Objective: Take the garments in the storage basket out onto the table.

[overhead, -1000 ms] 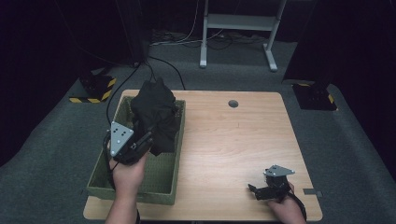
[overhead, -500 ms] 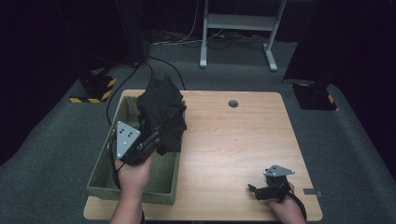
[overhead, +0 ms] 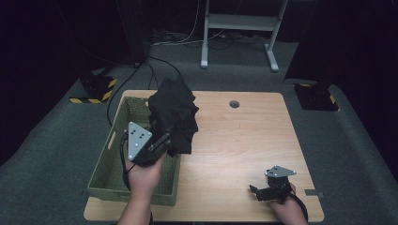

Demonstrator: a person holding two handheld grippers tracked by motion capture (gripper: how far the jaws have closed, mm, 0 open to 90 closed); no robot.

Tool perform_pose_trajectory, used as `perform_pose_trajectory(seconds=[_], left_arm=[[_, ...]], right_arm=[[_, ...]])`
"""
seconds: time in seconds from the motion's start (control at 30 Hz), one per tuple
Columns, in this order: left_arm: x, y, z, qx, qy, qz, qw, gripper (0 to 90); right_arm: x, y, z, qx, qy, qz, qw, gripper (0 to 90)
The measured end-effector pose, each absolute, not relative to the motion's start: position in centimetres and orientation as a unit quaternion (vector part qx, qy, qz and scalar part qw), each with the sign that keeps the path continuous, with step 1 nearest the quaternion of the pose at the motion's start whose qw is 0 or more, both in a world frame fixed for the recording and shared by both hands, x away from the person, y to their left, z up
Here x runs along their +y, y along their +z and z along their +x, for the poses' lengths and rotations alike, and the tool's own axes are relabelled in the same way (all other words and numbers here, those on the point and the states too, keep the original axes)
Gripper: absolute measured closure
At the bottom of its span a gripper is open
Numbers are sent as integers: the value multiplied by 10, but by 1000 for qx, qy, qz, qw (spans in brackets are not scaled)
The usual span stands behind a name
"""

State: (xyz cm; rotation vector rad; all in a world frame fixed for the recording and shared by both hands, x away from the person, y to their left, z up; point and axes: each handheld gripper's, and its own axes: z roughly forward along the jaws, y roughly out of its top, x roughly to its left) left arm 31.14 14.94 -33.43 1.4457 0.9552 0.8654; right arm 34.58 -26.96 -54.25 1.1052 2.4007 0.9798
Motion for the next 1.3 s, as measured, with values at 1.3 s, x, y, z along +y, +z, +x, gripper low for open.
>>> perform_pose_trajectory(seconds=[1.3], left_arm=[[87,-334,316,364,348,629,592,567]], right_arm=[[-270,-543,346,841,343,387,160,1]])
